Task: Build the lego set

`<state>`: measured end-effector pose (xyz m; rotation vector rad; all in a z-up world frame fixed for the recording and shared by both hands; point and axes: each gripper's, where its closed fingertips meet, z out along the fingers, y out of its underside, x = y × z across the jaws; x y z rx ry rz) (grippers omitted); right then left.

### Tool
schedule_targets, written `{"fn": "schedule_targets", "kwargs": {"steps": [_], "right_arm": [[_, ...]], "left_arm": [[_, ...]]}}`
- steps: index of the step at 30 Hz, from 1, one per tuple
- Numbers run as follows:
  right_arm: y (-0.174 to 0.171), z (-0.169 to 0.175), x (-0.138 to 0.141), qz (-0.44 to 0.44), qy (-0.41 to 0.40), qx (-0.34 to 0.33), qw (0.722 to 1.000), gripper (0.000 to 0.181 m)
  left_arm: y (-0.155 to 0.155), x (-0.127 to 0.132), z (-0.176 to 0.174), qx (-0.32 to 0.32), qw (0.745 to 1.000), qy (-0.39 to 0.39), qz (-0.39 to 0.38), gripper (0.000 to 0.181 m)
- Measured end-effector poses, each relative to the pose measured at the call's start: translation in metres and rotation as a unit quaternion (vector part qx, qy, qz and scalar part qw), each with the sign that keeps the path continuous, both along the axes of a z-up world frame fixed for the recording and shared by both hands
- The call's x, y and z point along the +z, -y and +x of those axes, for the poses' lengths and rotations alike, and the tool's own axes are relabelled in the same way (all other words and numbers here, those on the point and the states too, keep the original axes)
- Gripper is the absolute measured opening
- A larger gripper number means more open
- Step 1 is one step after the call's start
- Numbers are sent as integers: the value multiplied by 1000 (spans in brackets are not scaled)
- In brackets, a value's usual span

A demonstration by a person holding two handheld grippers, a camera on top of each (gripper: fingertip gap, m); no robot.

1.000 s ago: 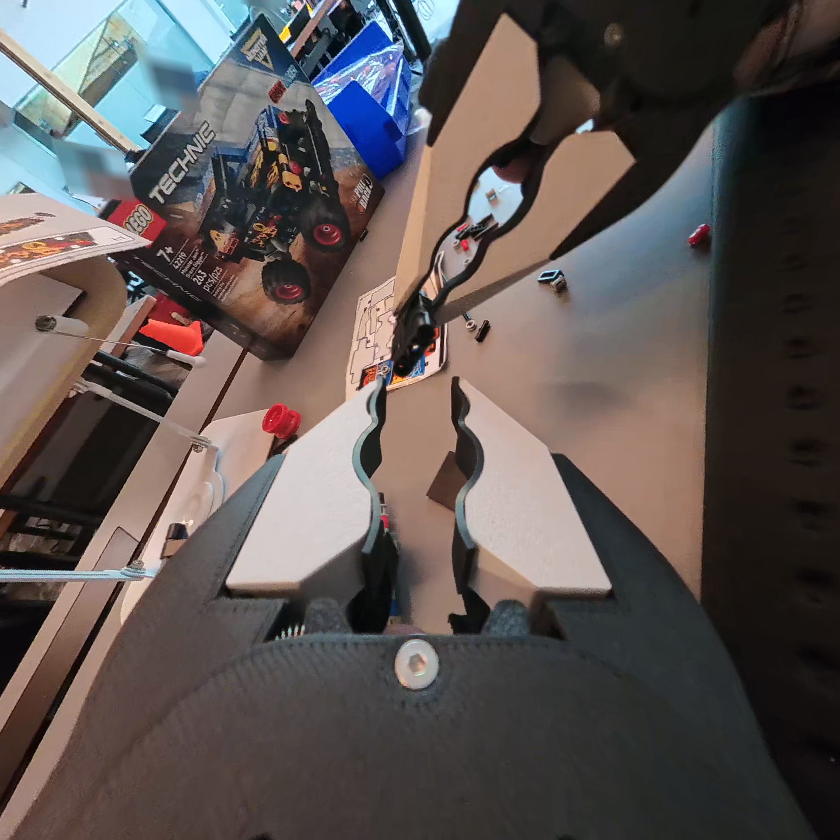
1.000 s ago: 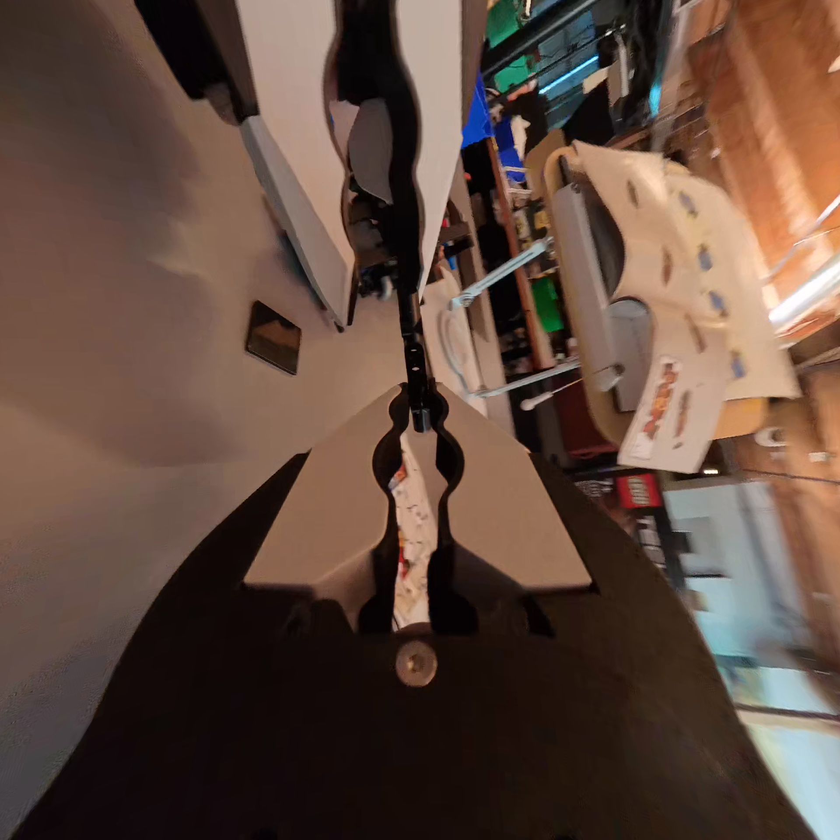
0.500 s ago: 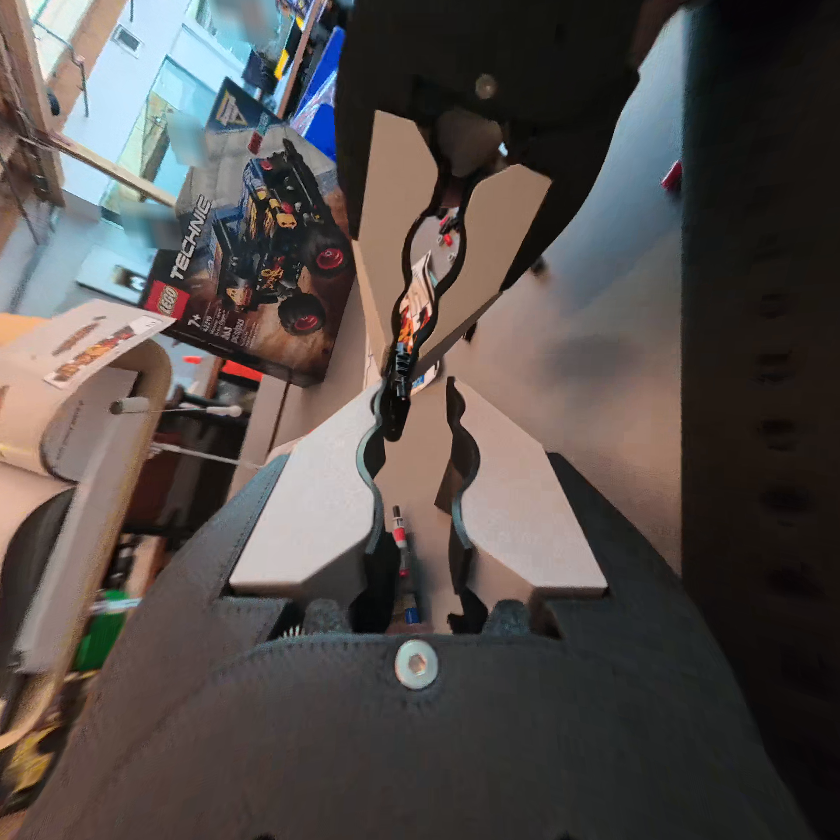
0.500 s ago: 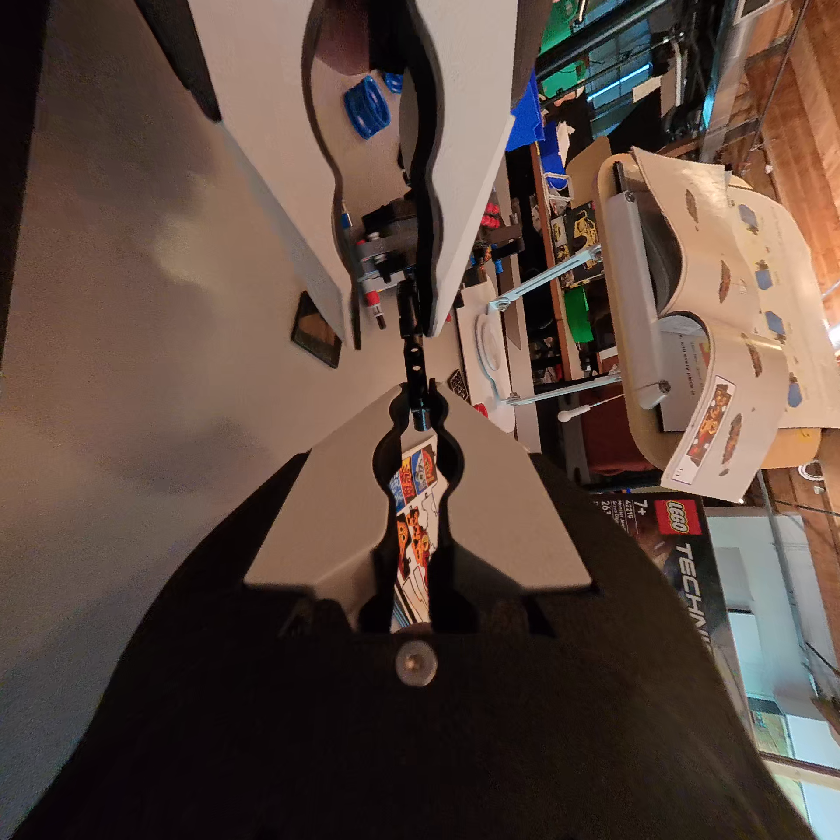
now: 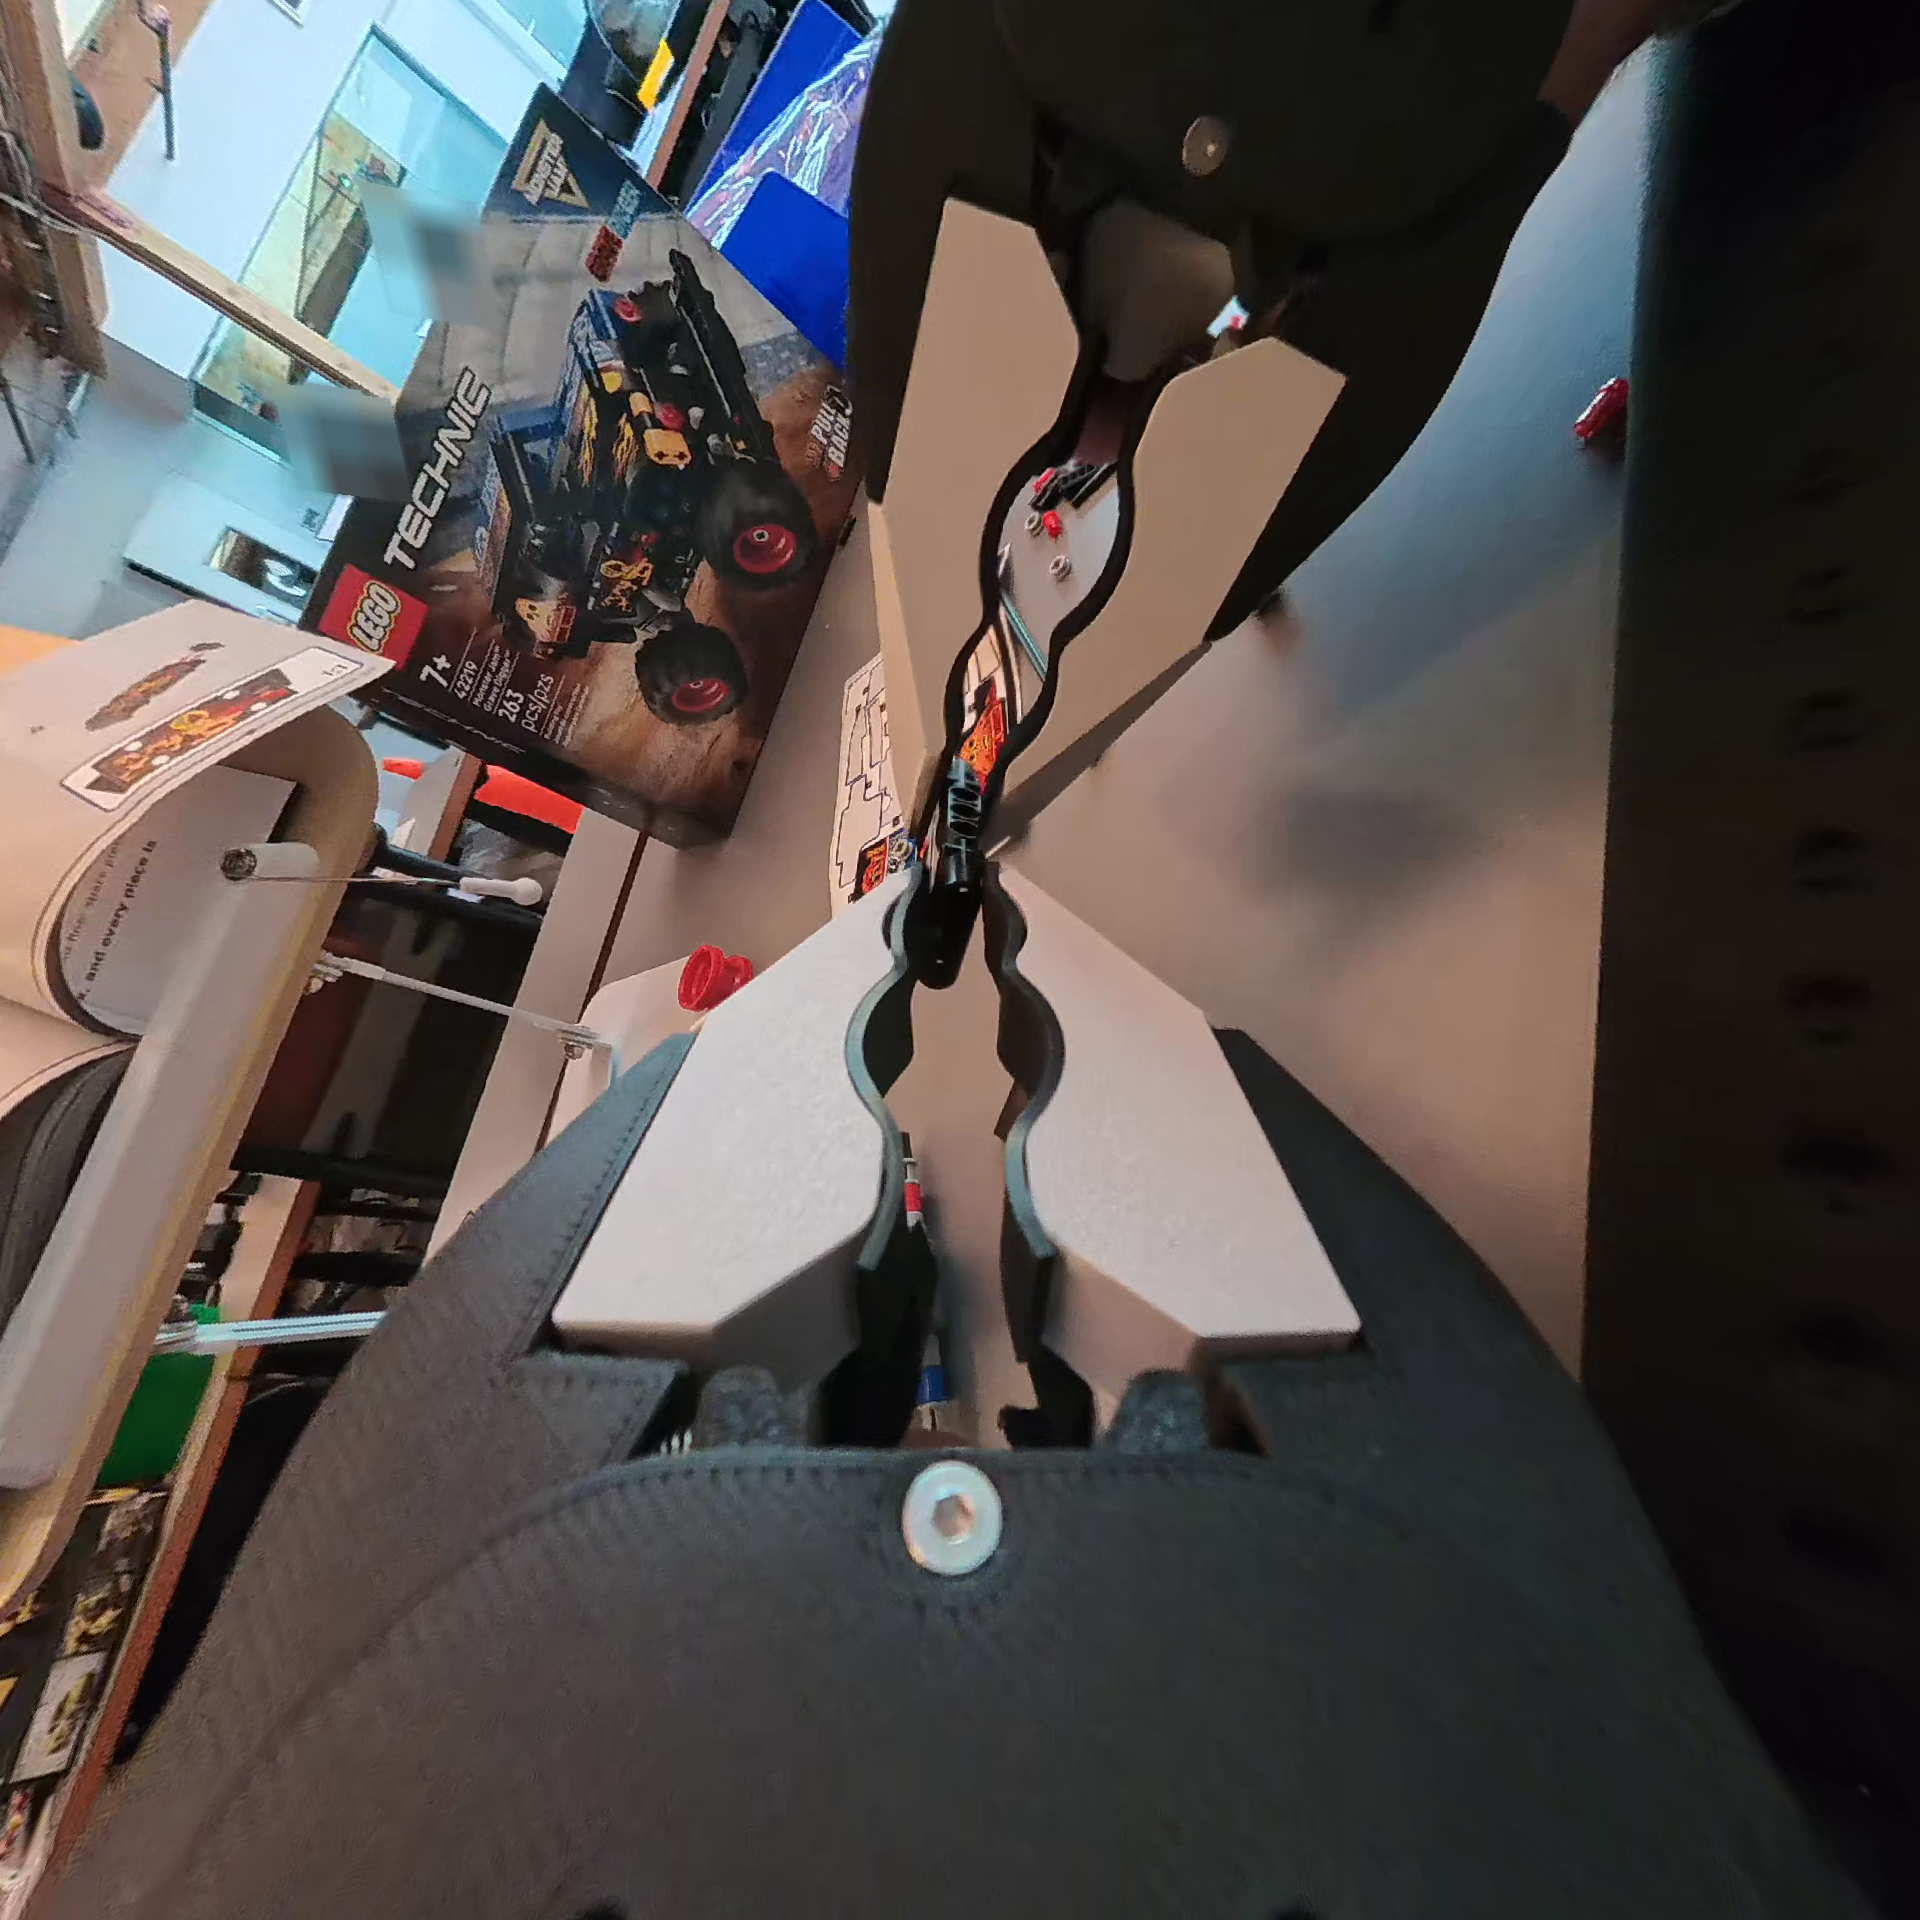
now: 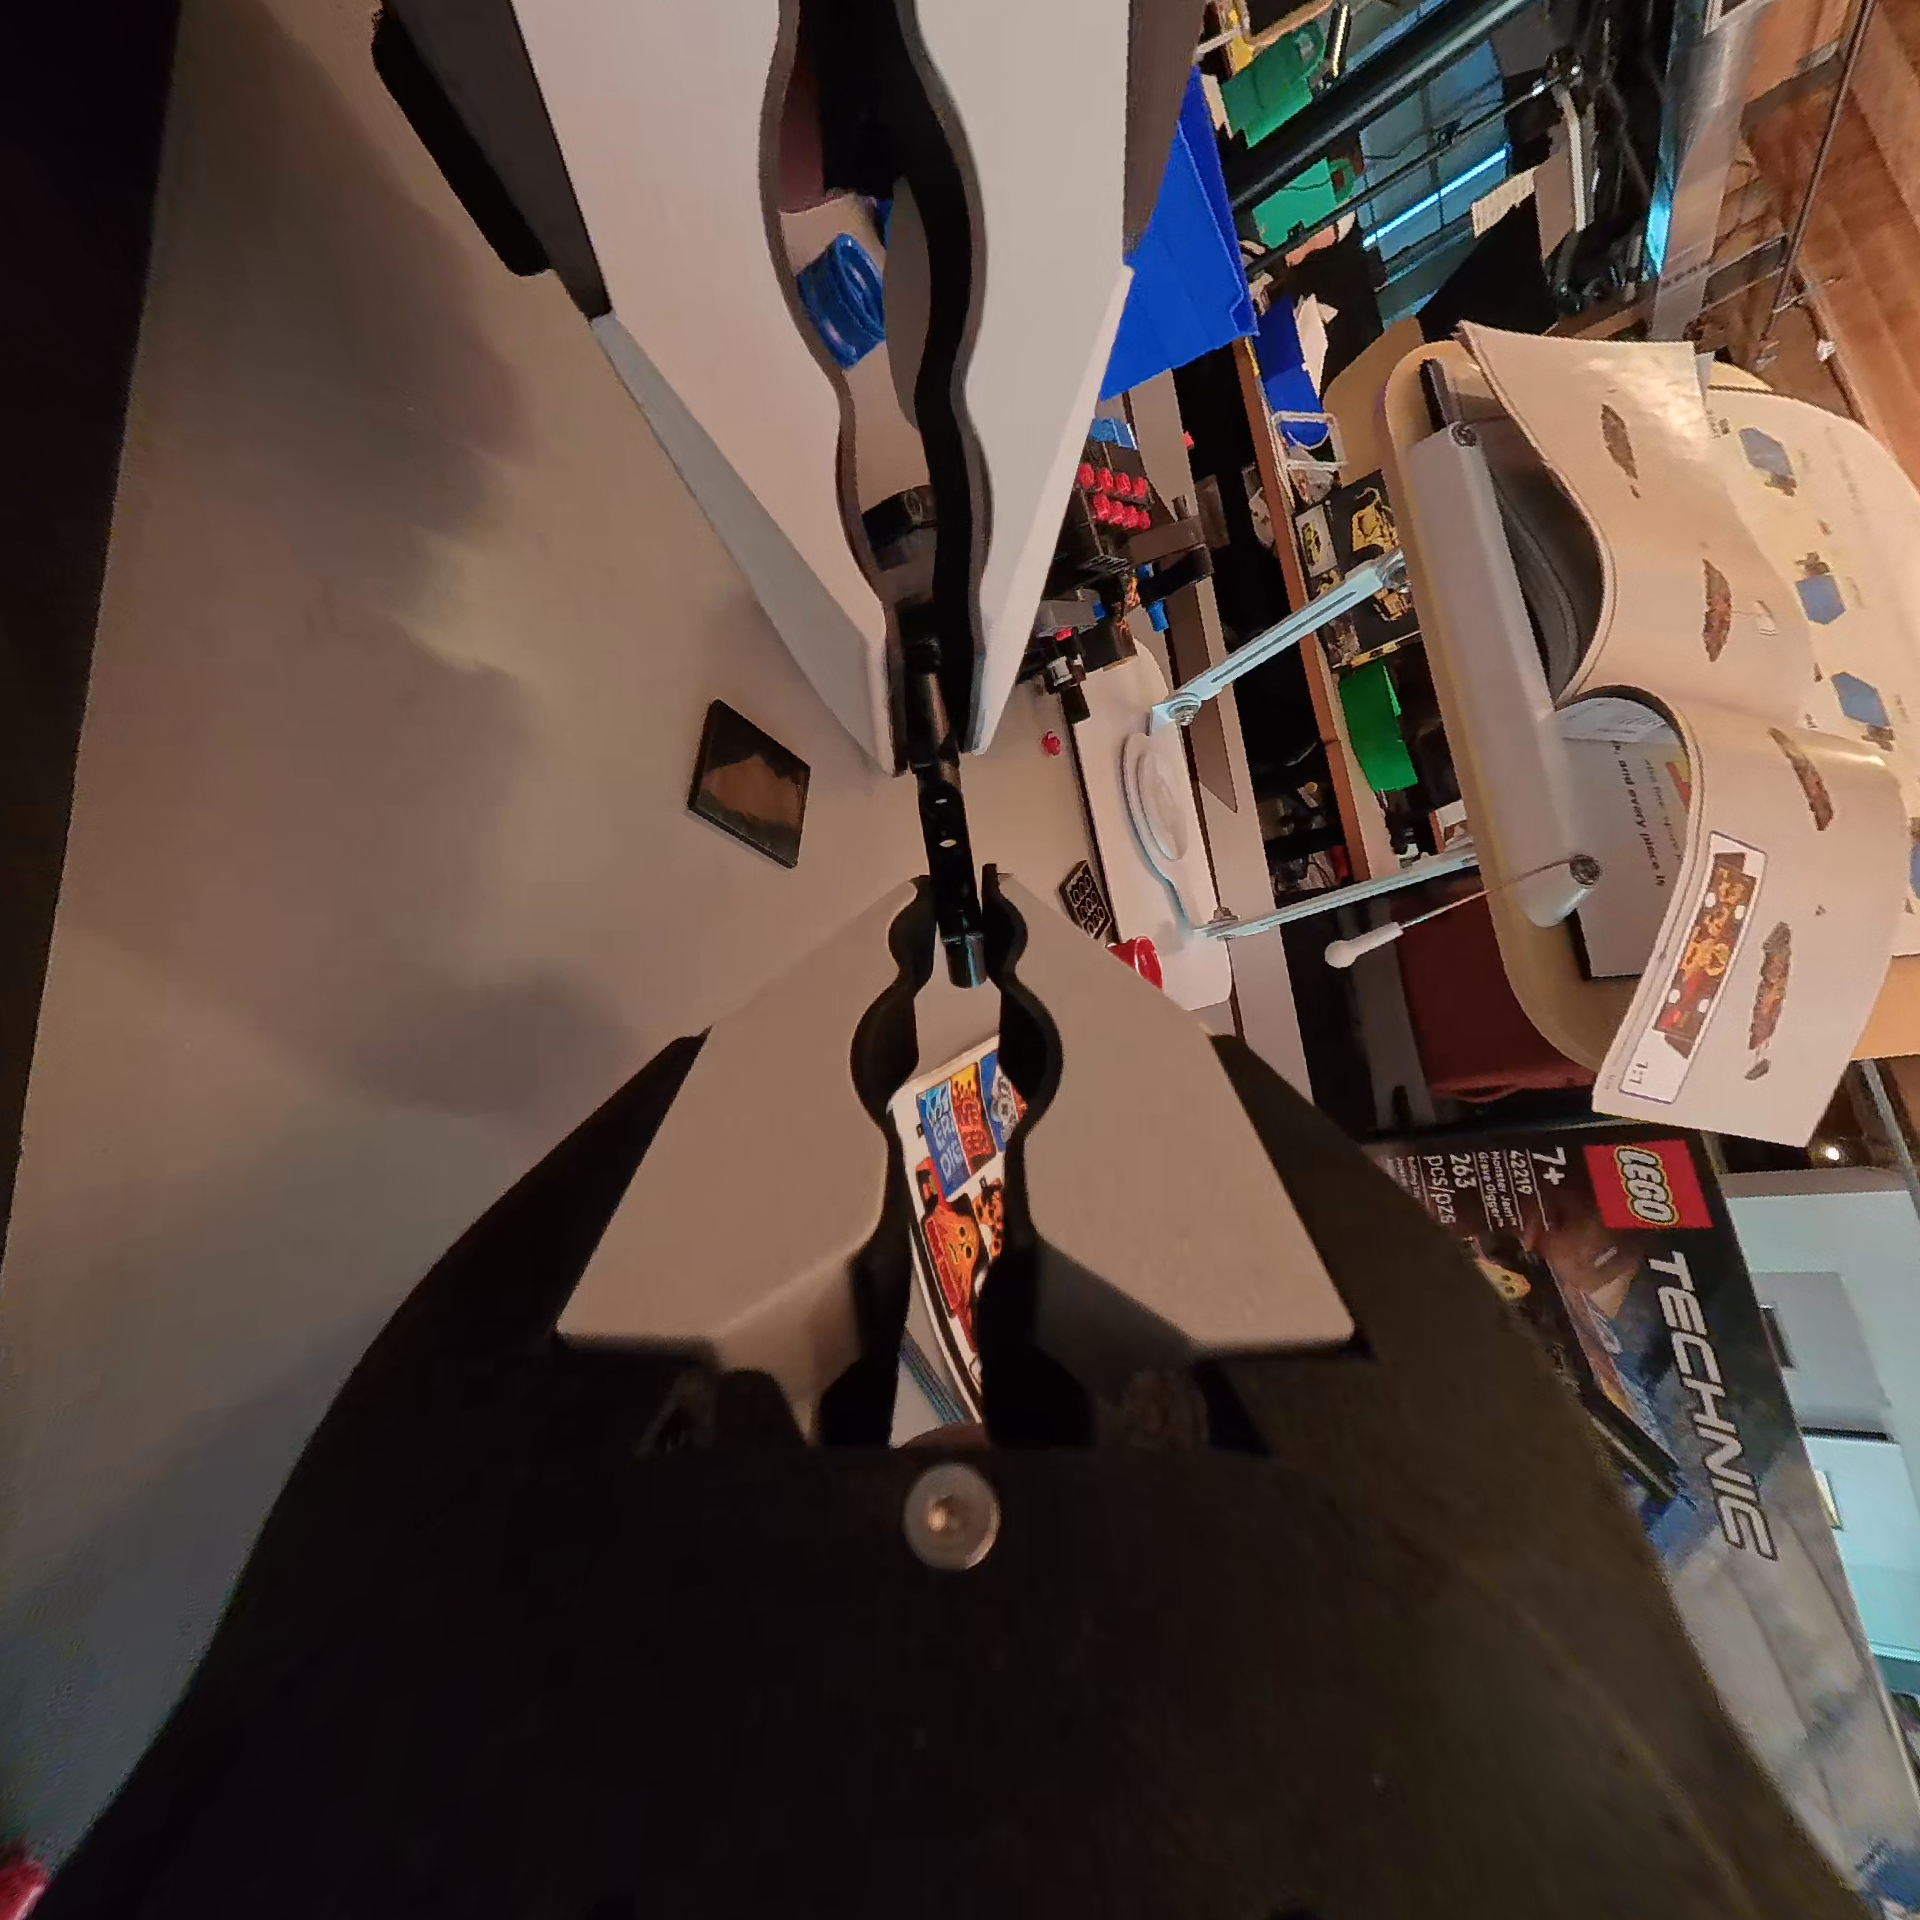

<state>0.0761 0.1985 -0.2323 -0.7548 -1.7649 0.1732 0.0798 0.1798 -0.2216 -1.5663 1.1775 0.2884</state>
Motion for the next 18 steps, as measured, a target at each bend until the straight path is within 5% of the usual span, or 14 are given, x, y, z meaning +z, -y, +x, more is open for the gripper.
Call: {"fn": "schedule_targets", "kwargs": {"steps": [11, 18], "right_arm": [[-3, -1, -5, -18, 6, -8, 1000, 6], [-18, 4, -3, -46, -4, -30, 999, 5]], "left_arm": [[-1, -4, -2, 2, 1000, 0, -13, 8], [-16, 29, -51, 90, 995, 38, 33, 40]]}}
